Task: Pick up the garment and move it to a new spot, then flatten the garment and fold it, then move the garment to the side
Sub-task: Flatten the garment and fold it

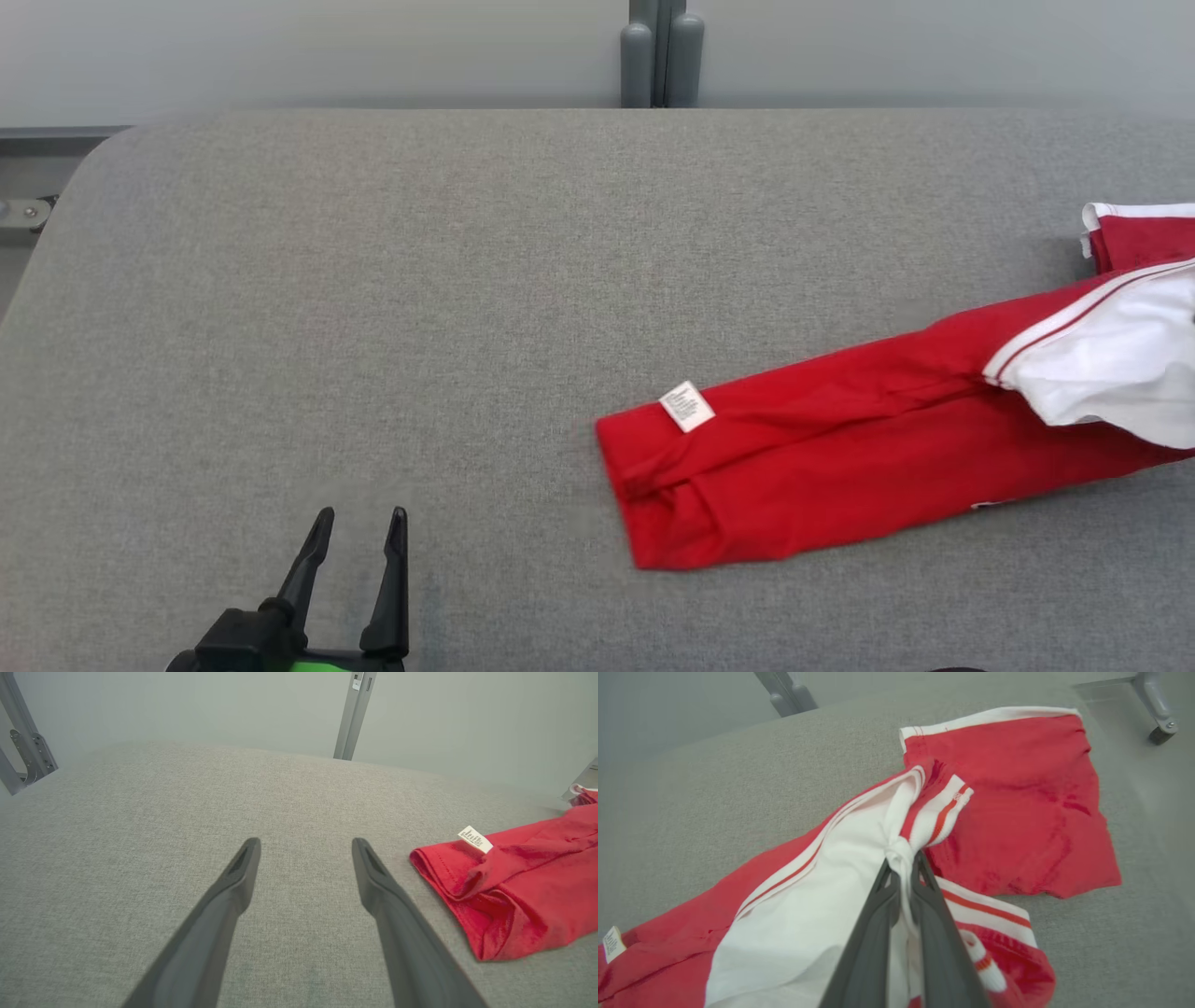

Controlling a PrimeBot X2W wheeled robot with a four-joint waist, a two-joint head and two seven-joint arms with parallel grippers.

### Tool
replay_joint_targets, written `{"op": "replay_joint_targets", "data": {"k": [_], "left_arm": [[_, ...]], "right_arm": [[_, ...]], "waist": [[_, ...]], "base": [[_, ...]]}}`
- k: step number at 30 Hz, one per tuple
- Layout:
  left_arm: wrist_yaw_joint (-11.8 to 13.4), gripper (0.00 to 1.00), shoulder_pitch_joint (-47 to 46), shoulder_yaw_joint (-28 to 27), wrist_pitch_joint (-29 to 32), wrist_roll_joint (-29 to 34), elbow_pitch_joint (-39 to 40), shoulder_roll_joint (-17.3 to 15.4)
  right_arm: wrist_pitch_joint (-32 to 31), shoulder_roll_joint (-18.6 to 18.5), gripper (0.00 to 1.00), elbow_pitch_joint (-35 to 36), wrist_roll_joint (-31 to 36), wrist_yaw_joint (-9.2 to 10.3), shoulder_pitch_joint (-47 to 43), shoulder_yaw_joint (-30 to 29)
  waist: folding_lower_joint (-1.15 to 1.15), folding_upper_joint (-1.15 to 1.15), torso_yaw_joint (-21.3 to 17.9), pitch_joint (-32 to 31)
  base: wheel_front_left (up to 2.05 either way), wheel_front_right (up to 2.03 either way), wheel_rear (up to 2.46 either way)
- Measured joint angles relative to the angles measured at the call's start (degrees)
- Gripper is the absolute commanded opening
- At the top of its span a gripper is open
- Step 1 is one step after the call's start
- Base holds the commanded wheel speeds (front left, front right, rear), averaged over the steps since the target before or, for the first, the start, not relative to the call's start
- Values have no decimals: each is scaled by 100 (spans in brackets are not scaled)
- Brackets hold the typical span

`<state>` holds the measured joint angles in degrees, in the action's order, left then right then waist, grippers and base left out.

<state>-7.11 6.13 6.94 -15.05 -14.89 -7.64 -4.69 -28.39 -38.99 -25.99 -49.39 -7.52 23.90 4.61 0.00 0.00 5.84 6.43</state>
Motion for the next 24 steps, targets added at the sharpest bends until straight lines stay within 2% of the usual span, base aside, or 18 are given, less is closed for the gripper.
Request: {"op": "replay_joint_targets", "data": {"k": [5,8,11,13,14,17,20,24], "left_arm": [[-13,100,36,14,0,-2,-20,59],[-19,100,62,20,0,-7,-13,96],[-20,100,54,25,0,-22,2,132],[-21,100,24,53,0,-46,13,148],[-22,100,-18,79,0,-62,27,155],[-26,100,-131,148,0,-62,71,167],[-27,100,-226,209,0,-62,79,171],[-27,100,-341,283,0,-57,68,174]], "right_arm": [[22,-308,0,73,30,2,-13,-216],[-151,-399,0,543,73,3,-49,-110],[-416,-367,0,1261,78,4,-97,263],[-620,-215,0,1777,33,3,-110,600],[-800,-67,0,2225,-14,3,-127,978],[-958,220,0,2688,-8,3,-127,1523],[-1022,572,0,2824,156,3,-125,2101],[-980,1048,0,2613,397,3,-121,2661]], "waist": [[0,0,-59,-124],[0,0,-109,-144],[0,0,-138,-87],[0,0,-150,-33],[0,0,-156,33],[0,0,-156,143],[0,0,-140,244],[0,0,-74,335]], "base": [[0,0,0],[0,0,0],[0,0,0],[0,0,0],[0,0,0],[0,0,0],[0,0,0],[0,0,0]]}}
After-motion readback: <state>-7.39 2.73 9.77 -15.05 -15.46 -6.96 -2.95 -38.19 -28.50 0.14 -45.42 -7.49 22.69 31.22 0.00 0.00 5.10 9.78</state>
